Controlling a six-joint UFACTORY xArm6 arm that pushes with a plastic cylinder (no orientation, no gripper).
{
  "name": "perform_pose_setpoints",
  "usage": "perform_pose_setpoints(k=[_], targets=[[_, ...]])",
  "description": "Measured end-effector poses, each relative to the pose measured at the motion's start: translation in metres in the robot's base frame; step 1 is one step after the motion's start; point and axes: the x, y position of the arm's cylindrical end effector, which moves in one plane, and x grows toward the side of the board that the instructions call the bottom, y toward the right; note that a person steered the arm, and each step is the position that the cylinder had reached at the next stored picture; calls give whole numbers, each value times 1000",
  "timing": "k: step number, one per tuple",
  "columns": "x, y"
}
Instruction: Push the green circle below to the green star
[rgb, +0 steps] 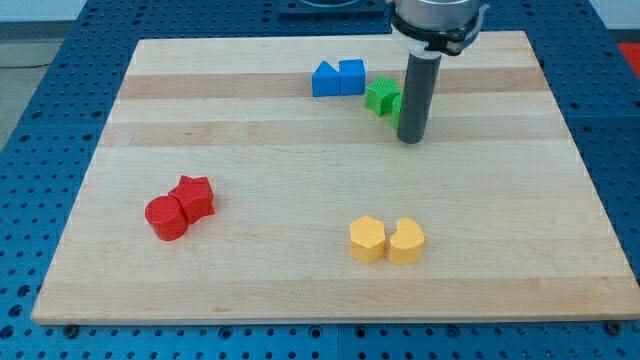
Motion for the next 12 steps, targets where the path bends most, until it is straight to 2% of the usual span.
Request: perform_pose_setpoints(k=[1,2,3,4,10,11,12], targets=[[14,19],[4,71],[-25,78],[-37,63],[-28,-2],[-27,4],[-10,34]])
